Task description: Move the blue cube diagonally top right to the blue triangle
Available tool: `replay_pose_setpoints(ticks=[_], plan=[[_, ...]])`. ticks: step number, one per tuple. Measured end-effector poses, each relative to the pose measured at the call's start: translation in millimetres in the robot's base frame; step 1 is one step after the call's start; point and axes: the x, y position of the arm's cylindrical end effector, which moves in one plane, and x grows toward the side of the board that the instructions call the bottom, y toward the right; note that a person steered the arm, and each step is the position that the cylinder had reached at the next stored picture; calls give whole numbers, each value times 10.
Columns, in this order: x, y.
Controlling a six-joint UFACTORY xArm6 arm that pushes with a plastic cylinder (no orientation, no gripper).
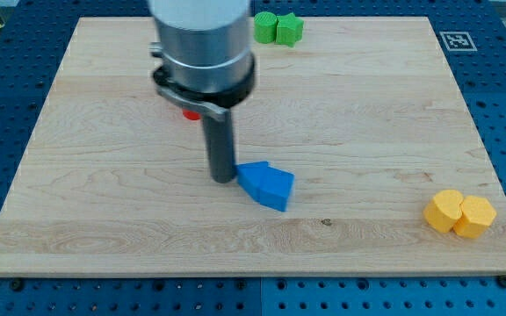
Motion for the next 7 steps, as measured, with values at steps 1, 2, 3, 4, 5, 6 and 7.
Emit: replay_pose_setpoints(ticks=[1, 2, 3, 4, 5, 6, 7], plan=[[125, 254], [315, 194], [466, 209], [601, 494], [688, 551], [647, 633], [497, 782]])
